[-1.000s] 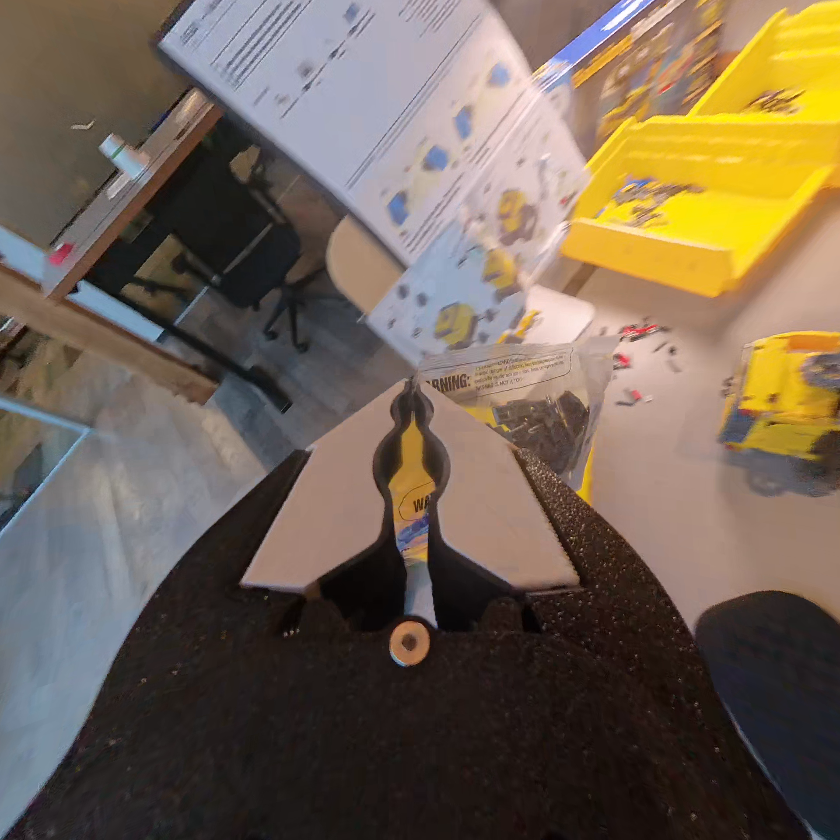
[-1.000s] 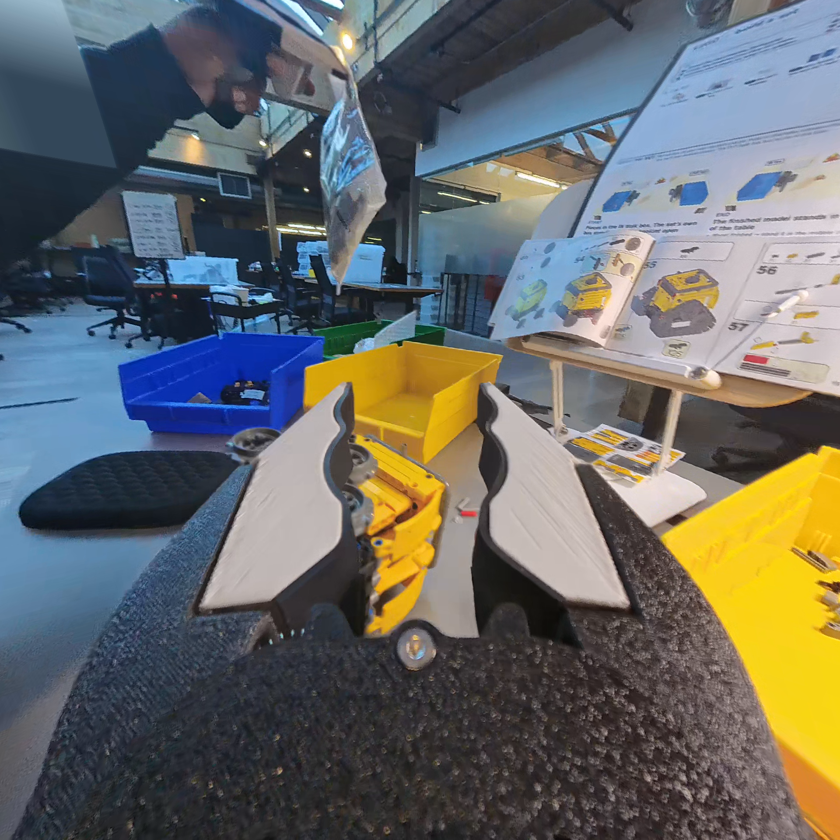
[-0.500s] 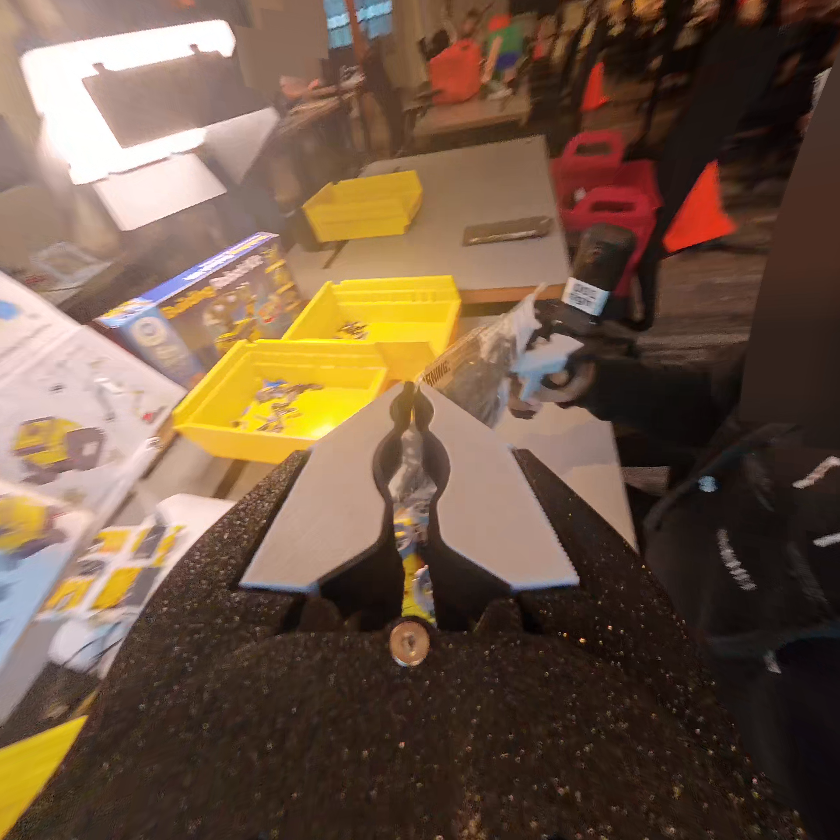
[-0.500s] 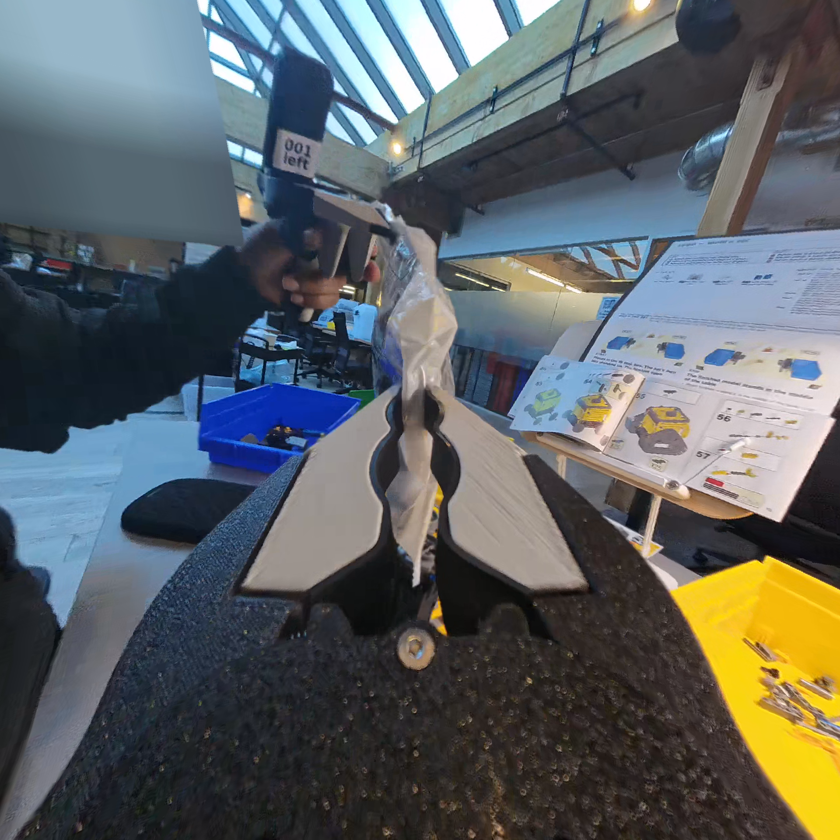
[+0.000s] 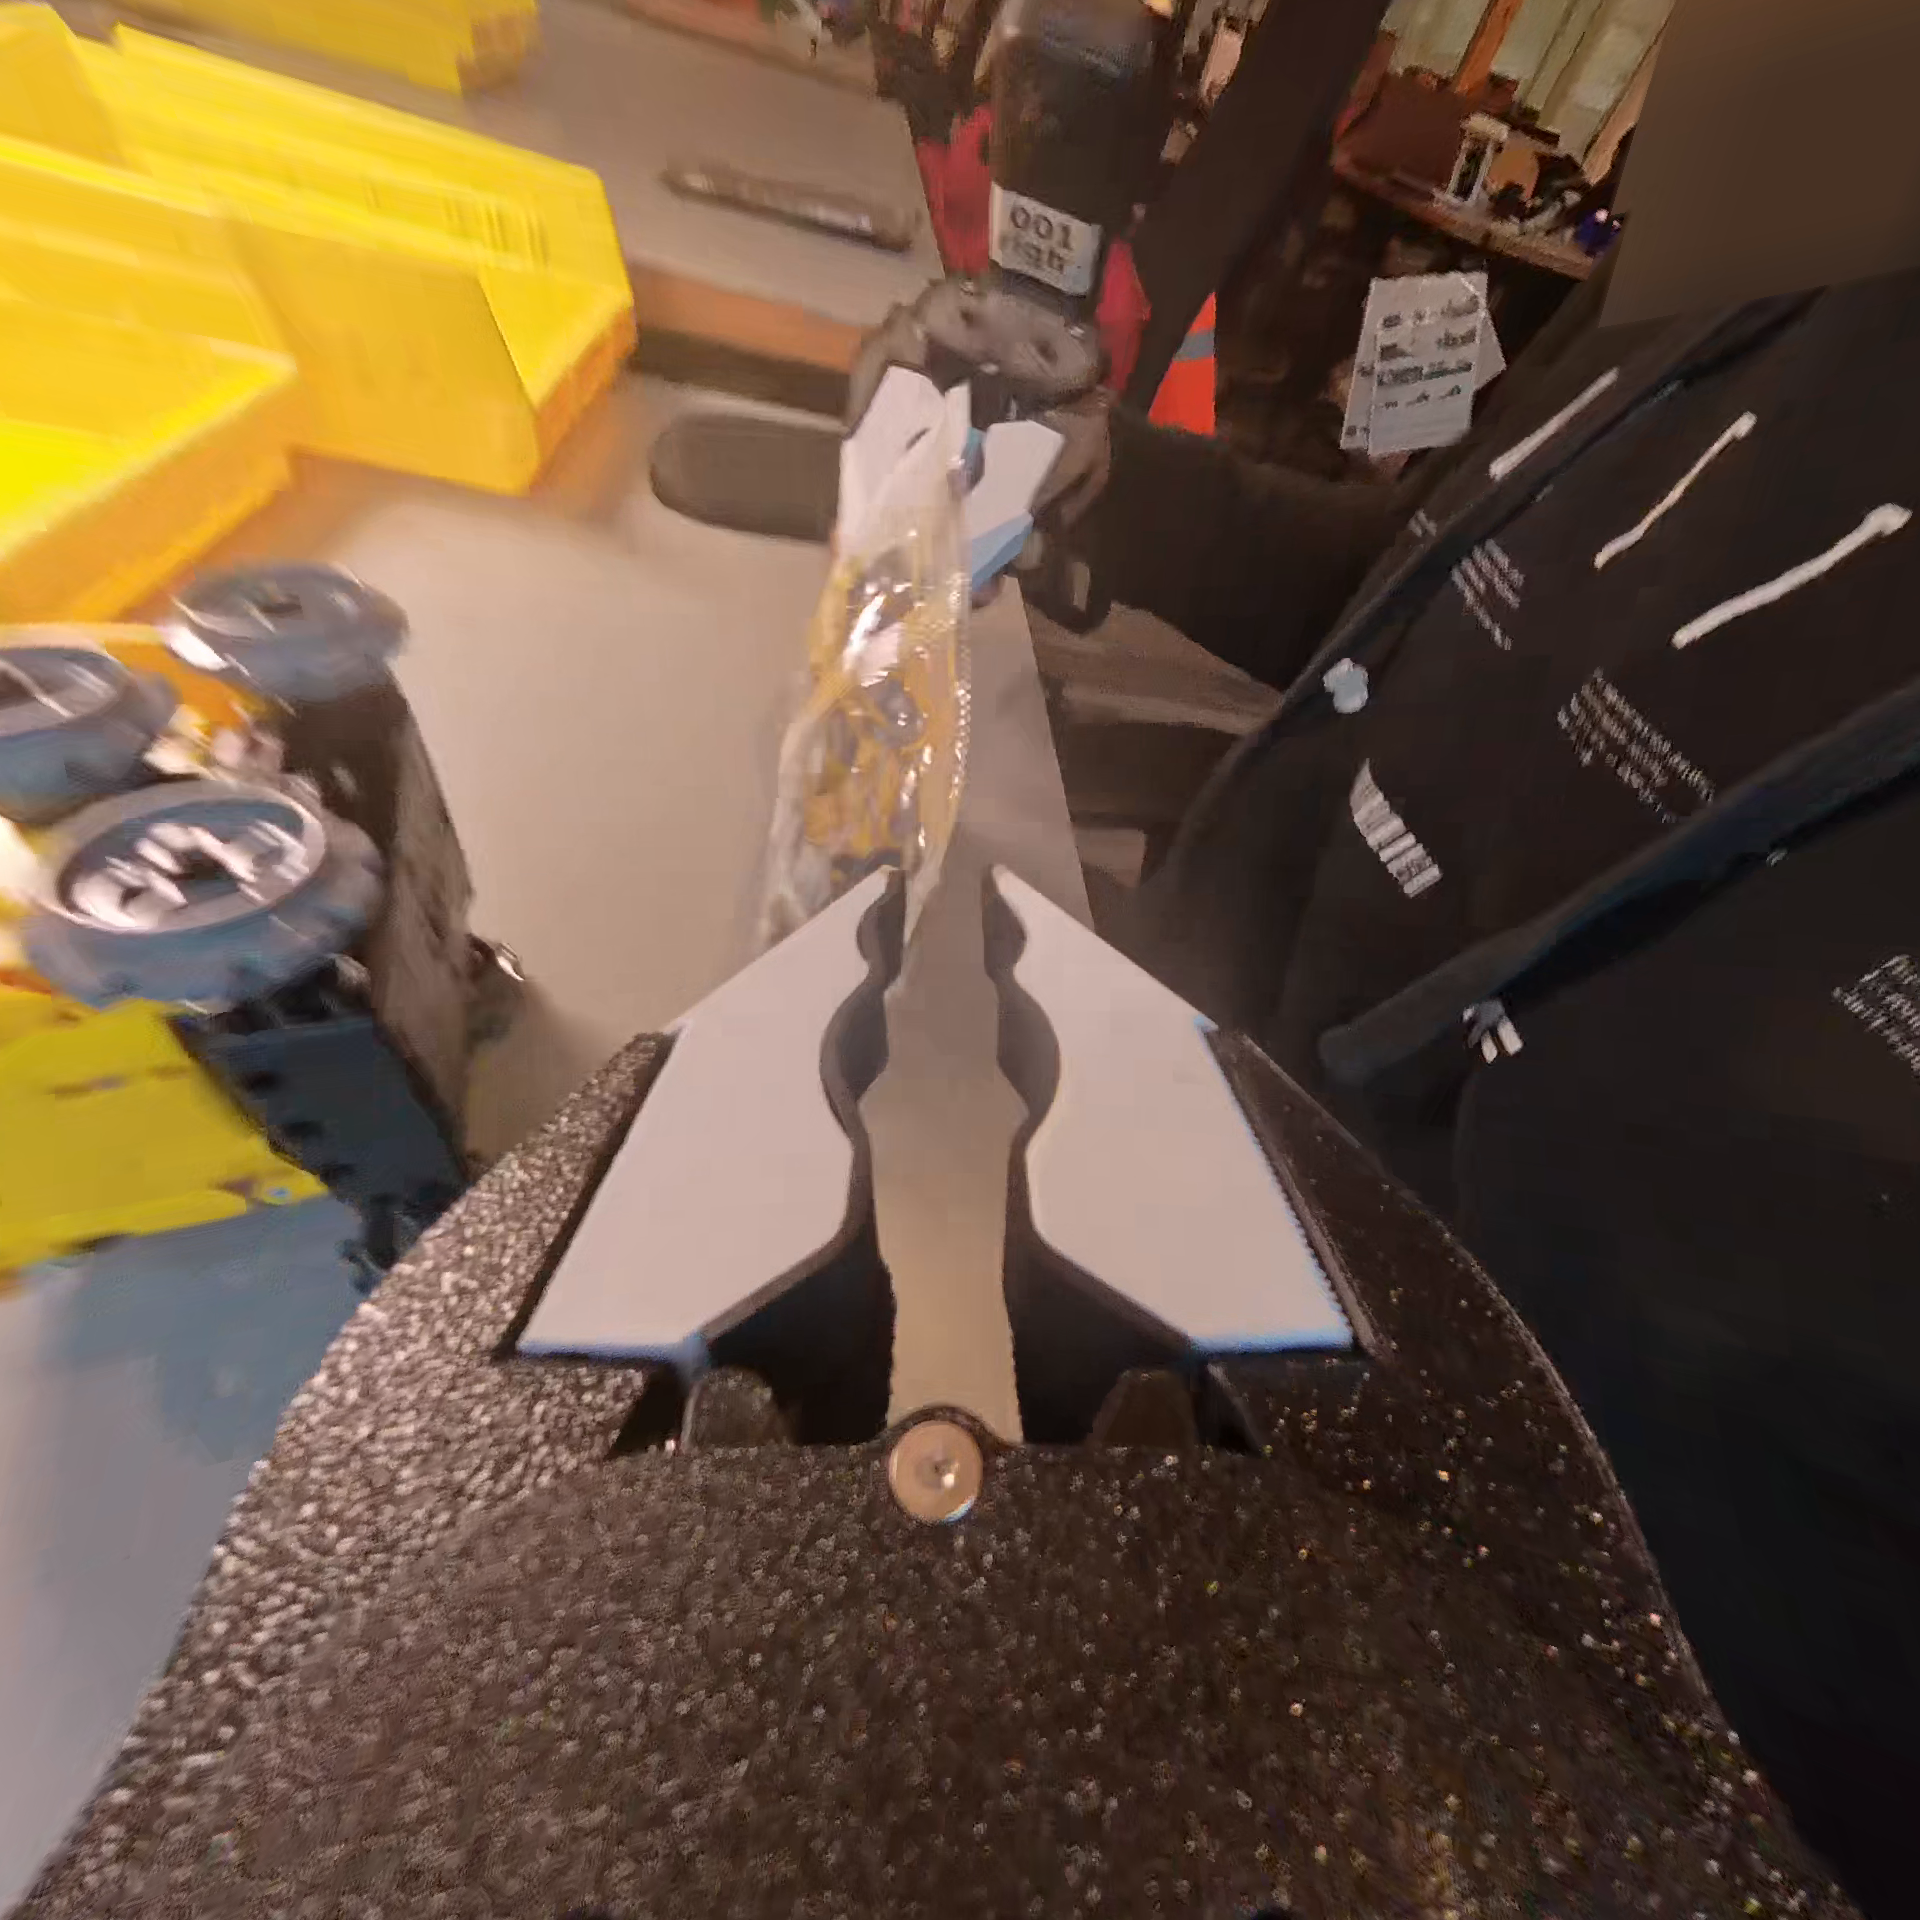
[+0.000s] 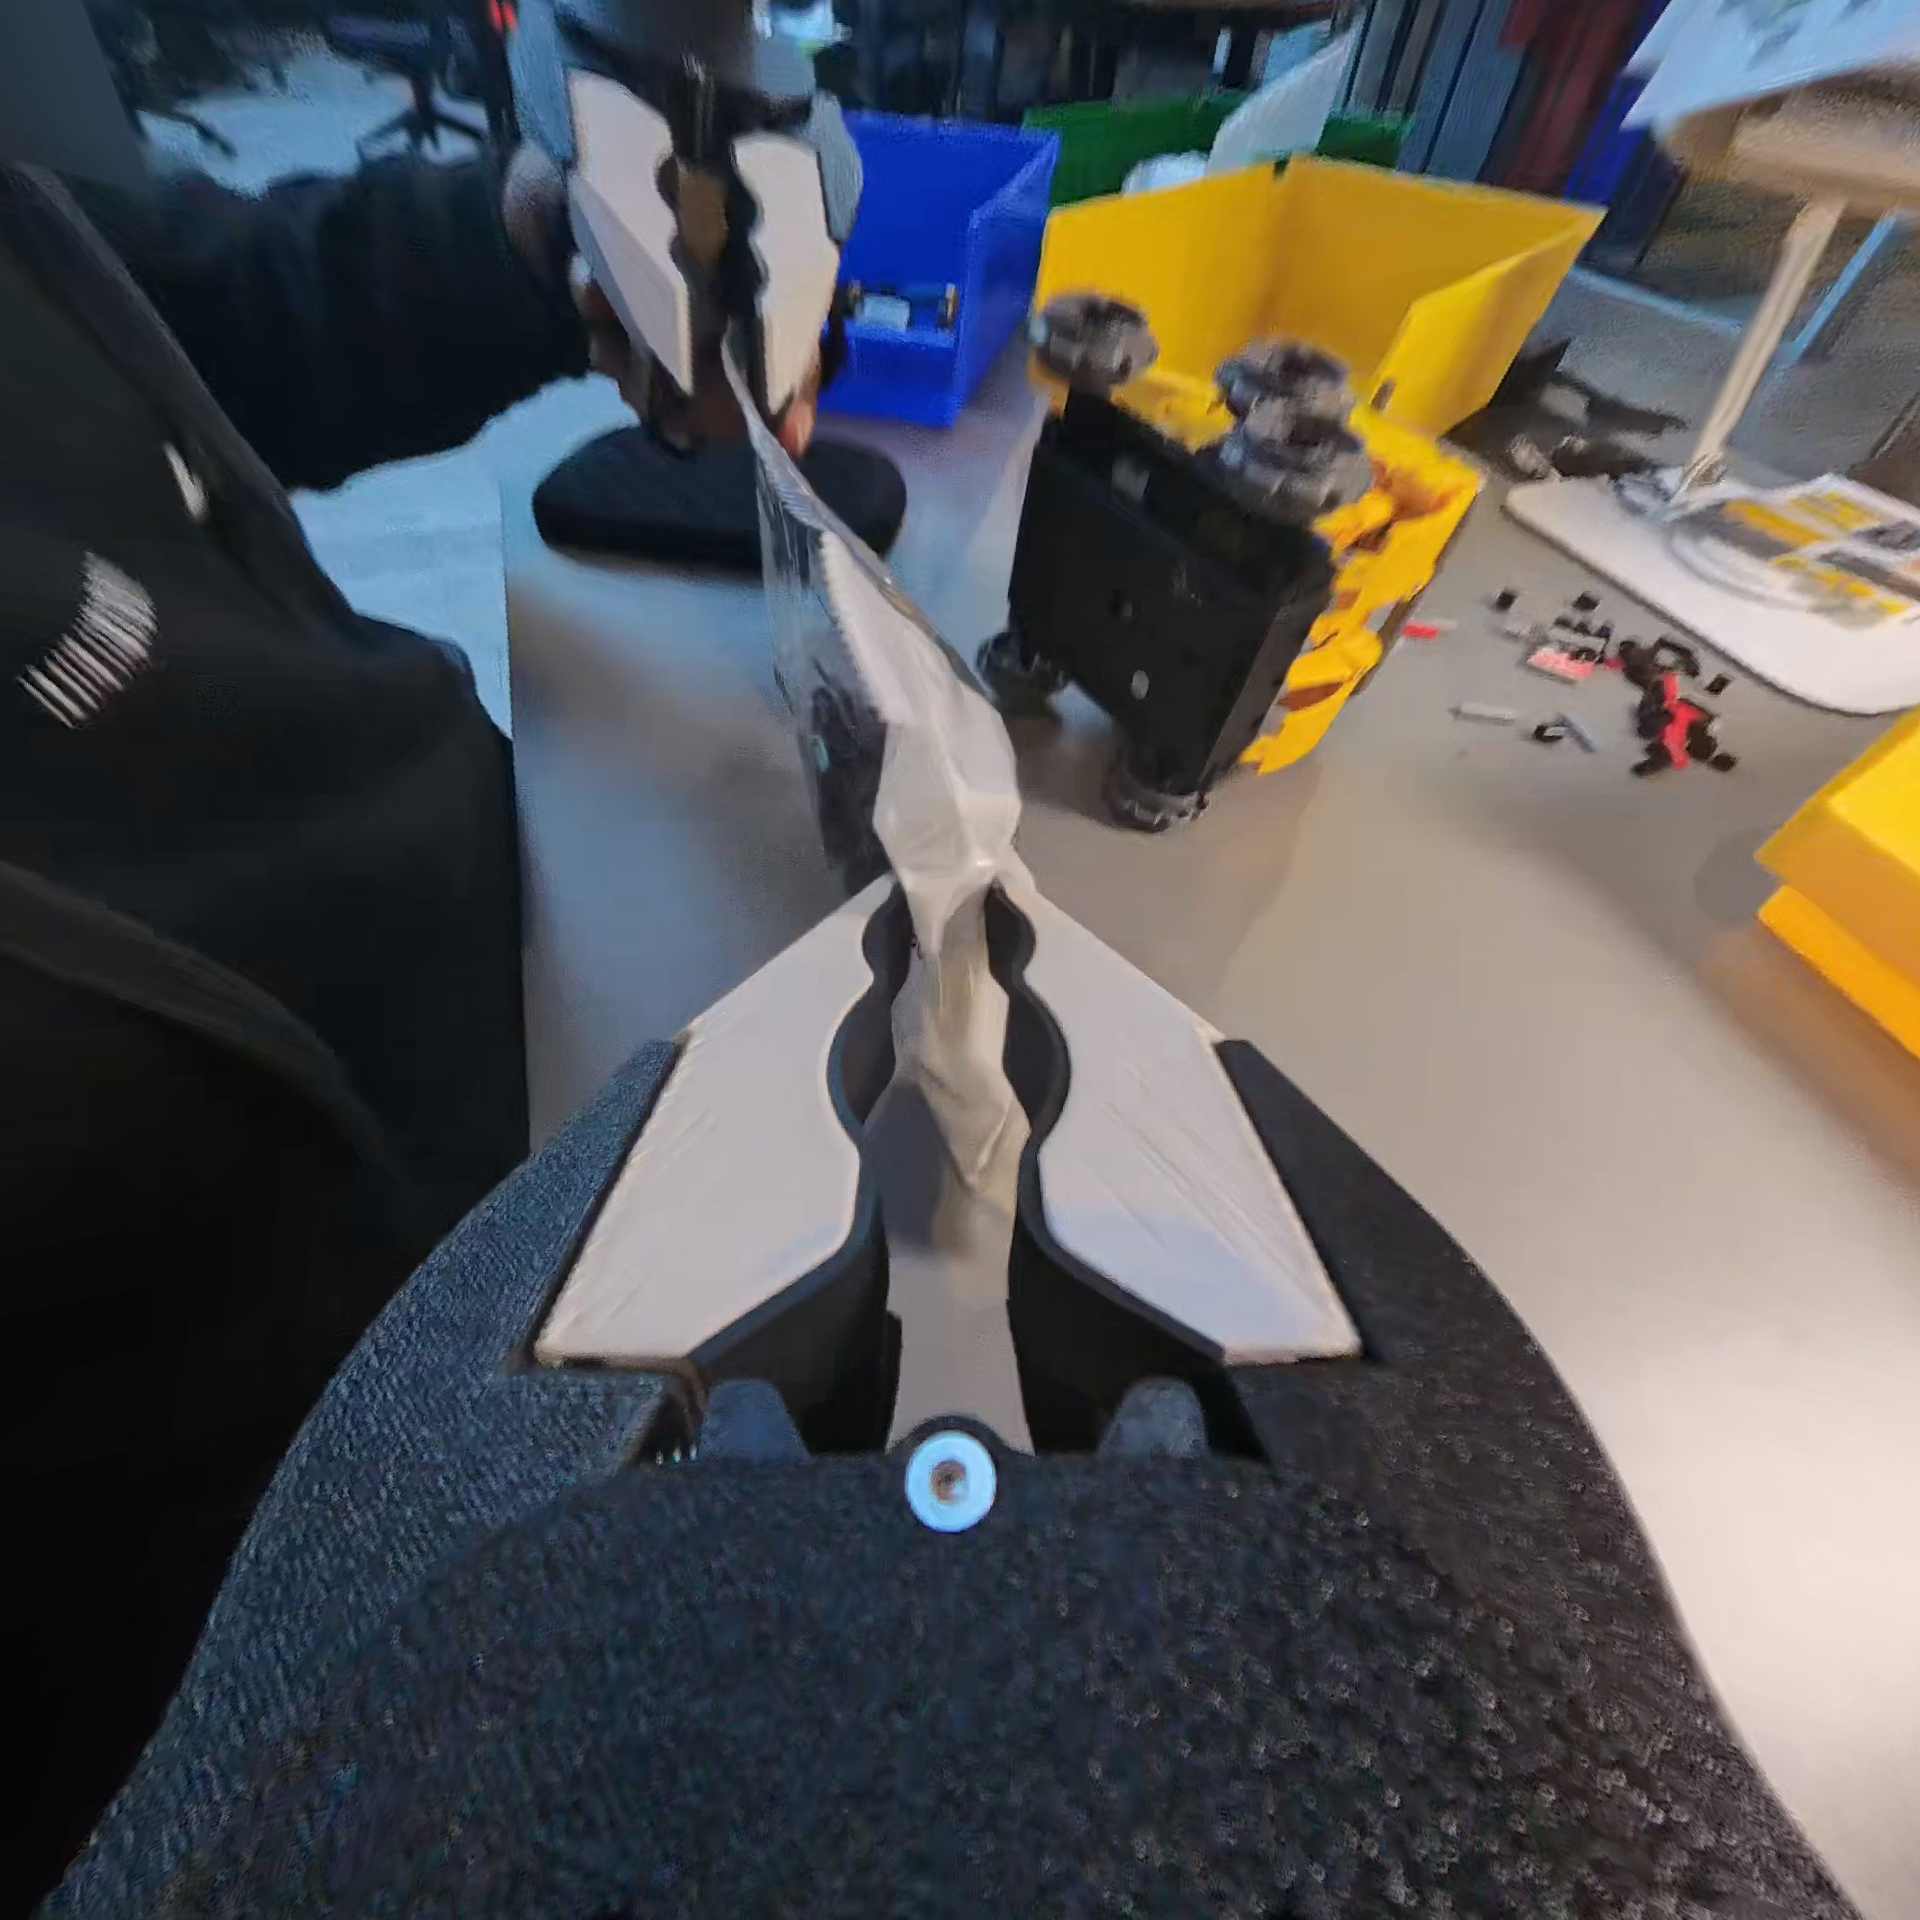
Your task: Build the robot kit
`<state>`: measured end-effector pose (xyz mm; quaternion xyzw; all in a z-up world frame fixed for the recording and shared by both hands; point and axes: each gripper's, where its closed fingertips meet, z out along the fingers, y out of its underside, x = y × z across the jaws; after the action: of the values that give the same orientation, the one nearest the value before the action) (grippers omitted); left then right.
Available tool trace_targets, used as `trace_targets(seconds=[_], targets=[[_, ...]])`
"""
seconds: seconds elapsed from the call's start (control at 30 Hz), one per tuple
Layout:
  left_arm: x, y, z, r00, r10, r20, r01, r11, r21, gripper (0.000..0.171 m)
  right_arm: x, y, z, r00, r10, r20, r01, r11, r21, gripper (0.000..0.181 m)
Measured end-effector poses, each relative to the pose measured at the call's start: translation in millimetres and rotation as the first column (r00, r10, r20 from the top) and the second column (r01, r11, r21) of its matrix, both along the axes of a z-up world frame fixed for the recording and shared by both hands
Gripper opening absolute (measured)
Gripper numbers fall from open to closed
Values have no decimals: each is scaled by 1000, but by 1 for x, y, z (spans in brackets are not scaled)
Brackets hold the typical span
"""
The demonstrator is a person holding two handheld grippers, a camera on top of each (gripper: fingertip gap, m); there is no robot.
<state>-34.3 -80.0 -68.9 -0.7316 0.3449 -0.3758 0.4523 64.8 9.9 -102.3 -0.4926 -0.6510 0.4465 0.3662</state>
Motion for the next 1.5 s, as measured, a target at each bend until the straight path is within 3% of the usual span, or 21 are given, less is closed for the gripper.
trace_targets(seconds=[0.03,0.13,0.27,0.43,0.53,0.7,0.77,0.83,0.97,1.03,1.1,1.17,1.23,1.33,1.5], targets=[[3,-4,-11,1000,-12,-14,12,999,-31,18,-2,-3,-14,1000,22,21,-22,1000,-1,14],[13,-11,-29,997,-34,-65,31,998,-50,29,-10,-15,-7,994,92,-55,-94,994,-52,12],[12,-9,-30,998,-3,-67,1,999,-34,33,-14,-11,-12,993,114,-20,-113,993,15,3],[10,-15,-24,1000,7,11,-7,1000,5,46,-16,-20,12,978,166,-122,-157,984,81,3],[9,-7,-34,998,67,-9,-67,997,26,63,-17,-22,-11,979,189,-72,-184,980,73,3],[11,-8,-40,992,80,-103,-66,989,133,27,-19,-27,-5,973,222,-62,-222,975,19,19],[4,-6,-26,994,105,-27,-100,985,143,7,-24,-23,-1,975,206,-78,-203,978,46,29],[-1,-7,-13,995,84,61,-89,991,95,0,-30,-23,8,973,199,-116,-194,980,55,30],[-12,-4,4,978,115,177,-110,993,-35,0,-33,-32,32,959,246,-140,-247,969,11,9],[-14,-2,-20,978,136,160,-112,982,-149,3,-34,-30,10,966,253,-57,-254,967,-21,12],[-12,-5,-44,982,140,129,-111,971,-210,24,-34,-26,-10,971,237,-29,-239,967,-91,19],[-6,-7,-47,981,128,148,-97,975,-200,28,-34,-26,-4,970,230,-74,-239,959,-153,21],[-8,-1,-48,982,150,113,-130,978,-165,26,-35,-24,1,969,230,-86,-241,958,-153,23],[-11,6,-54,987,143,76,-129,977,-168,4,-41,-15,-2,974,221,-41,-225,957,-184,13],[-22,8,-26,947,172,271,-98,959,-268,0,-44,-18,25,973,222,-70,-232,921,-312,7]])
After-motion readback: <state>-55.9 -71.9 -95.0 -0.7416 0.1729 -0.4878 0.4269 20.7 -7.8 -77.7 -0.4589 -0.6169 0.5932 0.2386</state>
